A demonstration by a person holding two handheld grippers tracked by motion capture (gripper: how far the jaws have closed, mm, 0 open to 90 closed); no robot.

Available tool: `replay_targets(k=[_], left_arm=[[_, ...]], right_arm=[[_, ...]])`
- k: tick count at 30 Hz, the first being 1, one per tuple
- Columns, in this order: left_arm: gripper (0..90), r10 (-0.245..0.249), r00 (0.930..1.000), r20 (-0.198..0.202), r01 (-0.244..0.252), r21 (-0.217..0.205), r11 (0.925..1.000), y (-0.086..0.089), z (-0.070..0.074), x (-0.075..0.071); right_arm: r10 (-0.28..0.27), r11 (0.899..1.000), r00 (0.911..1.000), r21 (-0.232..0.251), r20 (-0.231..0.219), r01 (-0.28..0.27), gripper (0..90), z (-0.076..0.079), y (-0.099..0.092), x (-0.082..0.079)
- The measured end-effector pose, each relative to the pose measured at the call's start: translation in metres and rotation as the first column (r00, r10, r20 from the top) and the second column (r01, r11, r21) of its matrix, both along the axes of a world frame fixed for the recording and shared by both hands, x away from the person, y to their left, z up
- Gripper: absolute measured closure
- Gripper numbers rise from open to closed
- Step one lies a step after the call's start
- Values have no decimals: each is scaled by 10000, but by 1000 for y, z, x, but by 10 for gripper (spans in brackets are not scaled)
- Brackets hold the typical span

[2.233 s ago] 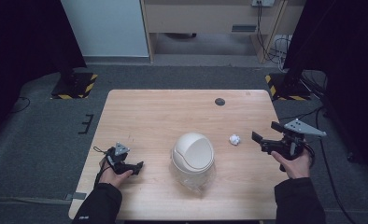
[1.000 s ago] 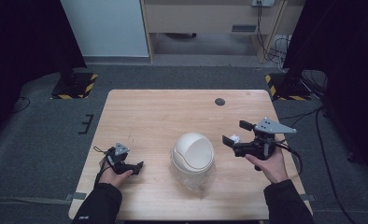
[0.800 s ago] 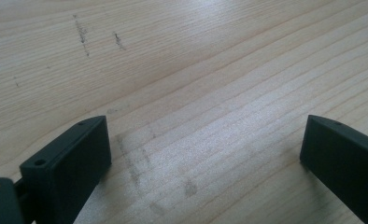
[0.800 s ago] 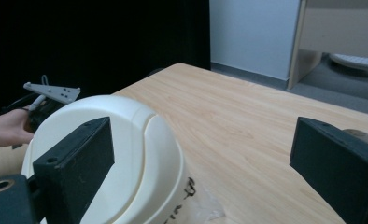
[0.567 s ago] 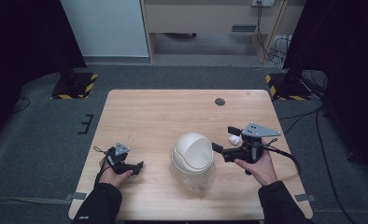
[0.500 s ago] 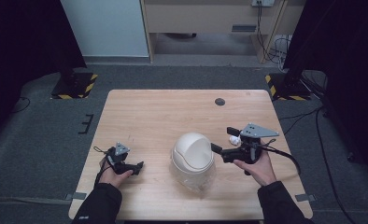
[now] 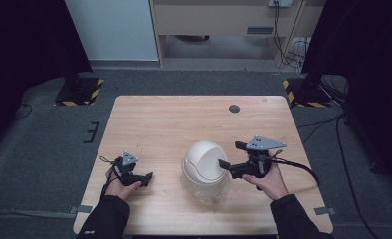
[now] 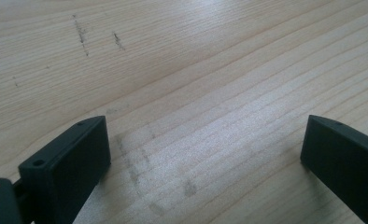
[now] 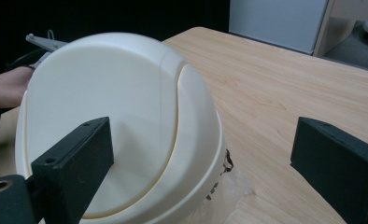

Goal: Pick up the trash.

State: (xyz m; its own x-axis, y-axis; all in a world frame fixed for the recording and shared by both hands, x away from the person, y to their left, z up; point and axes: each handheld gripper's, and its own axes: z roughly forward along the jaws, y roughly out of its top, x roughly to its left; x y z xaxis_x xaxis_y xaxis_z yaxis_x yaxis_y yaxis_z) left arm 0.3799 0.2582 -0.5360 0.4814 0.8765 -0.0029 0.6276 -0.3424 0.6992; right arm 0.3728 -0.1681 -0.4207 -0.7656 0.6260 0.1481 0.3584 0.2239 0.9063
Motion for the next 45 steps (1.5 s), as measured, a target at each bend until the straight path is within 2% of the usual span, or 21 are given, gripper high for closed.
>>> replay_targets(k=[27, 36, 45], left_arm=[[7, 10, 10000, -1, -10, -4, 10000, 0, 0, 0], [6, 1, 10000, -3, -1, 9, 10000, 0, 0, 0], [5, -5, 10000, -6, 5, 11, 10000, 0, 0, 0]], right_arm=[[144, 9967, 9985, -789, -520, -184, 60, -18, 16, 11], [69, 9978, 9988, -652, -478, -100, 69, -18, 16, 11], [-2, 9995, 9997, -331, -258, -6, 69, -7, 6, 5]])
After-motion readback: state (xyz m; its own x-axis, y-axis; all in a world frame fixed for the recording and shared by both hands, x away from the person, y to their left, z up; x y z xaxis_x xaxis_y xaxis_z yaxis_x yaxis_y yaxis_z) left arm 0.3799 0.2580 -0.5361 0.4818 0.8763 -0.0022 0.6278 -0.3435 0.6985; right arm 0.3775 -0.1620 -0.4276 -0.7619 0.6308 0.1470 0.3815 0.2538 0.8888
